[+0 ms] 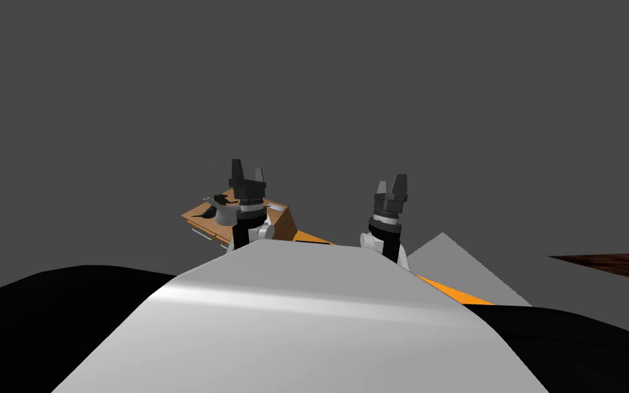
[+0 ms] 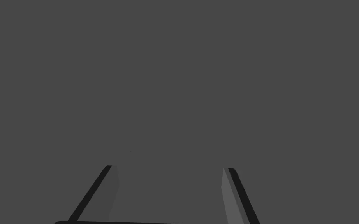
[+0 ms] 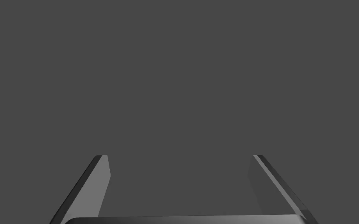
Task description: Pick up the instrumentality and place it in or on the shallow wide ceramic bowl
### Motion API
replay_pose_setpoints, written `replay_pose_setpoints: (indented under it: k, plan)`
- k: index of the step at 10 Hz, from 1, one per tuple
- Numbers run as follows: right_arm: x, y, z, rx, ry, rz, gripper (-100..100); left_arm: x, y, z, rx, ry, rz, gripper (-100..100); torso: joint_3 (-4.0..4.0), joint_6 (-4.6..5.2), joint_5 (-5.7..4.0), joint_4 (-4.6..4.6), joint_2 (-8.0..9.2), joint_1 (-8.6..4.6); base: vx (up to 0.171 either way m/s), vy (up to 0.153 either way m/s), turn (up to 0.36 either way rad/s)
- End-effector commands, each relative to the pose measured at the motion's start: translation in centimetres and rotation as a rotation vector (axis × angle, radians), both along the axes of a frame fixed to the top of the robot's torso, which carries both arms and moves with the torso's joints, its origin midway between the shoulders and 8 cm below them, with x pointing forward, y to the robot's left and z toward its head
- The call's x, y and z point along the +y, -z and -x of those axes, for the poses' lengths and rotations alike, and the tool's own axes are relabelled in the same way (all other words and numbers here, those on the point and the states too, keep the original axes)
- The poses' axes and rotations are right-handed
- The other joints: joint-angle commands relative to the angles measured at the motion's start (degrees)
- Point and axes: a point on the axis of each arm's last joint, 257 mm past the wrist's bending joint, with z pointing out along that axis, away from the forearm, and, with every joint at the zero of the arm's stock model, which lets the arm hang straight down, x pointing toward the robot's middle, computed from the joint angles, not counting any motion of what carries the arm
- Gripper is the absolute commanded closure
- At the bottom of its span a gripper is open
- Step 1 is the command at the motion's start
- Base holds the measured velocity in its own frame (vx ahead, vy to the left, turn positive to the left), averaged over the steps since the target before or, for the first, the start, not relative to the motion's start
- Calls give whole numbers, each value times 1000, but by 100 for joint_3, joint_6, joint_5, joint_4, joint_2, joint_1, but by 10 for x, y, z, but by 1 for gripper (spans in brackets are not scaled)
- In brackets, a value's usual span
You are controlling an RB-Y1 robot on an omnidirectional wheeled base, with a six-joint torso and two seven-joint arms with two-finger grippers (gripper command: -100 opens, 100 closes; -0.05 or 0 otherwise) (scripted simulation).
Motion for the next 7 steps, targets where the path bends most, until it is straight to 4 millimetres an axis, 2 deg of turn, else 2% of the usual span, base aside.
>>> replay_pose_setpoints:
  k: [1,6,7]
  plan:
    - [0,0,0,0,0,0,0,-2,8,-14,38,25,-11,-100,0,0,0,0,0,0,-23,-4,109]
    - [0,0,0,0,0,0,0,1,42,-64,183,63,-9,-100,10,0,1,4,17,1,-51,-7,99]
    - [0,0,0,0,0,0,0,1,43,-65,189,63,-8,-100,10,0,1,4,17,2,-37,6,19]
